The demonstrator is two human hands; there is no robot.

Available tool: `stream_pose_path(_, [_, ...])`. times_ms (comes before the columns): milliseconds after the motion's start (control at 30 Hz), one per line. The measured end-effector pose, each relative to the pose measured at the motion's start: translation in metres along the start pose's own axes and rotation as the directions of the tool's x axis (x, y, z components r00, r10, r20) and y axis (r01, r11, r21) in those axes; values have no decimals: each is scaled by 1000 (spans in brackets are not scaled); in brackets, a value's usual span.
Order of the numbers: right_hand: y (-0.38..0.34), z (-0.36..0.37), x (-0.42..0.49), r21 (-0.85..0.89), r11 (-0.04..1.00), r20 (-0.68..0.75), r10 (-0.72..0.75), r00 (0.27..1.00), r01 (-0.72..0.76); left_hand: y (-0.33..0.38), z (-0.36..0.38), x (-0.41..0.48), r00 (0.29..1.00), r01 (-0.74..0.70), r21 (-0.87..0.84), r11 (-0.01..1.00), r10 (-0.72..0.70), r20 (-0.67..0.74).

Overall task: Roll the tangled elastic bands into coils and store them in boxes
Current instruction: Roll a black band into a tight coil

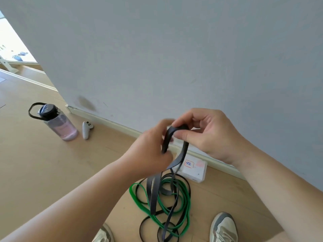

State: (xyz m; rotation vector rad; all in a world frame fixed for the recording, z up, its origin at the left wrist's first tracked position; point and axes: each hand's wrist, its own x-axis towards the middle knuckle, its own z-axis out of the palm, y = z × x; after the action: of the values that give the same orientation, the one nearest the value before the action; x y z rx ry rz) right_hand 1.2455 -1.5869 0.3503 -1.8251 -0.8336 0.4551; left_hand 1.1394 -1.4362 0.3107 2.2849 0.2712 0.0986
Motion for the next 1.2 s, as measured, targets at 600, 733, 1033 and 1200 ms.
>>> stream_pose_path(600, [40,-32,-15,216,920,246,274,930,-328,19,-26,-7,974,74,-431,900,-157,-161])
stream_pose_path(733, [29,-8,-10,229,964,121,109,987,-134,26,-9,-3,971,-5,-416,910,-96,-221])
stream_pose_path(1033, [13,-11,-13,124,991,-3,44,999,-43,-9,5,-4,993,86,15,996,-87,84])
stream_pose_path(1200, [17,-28,-11,152,986,-195,96,976,-66,-23,7,-7,952,206,160,965,-235,194])
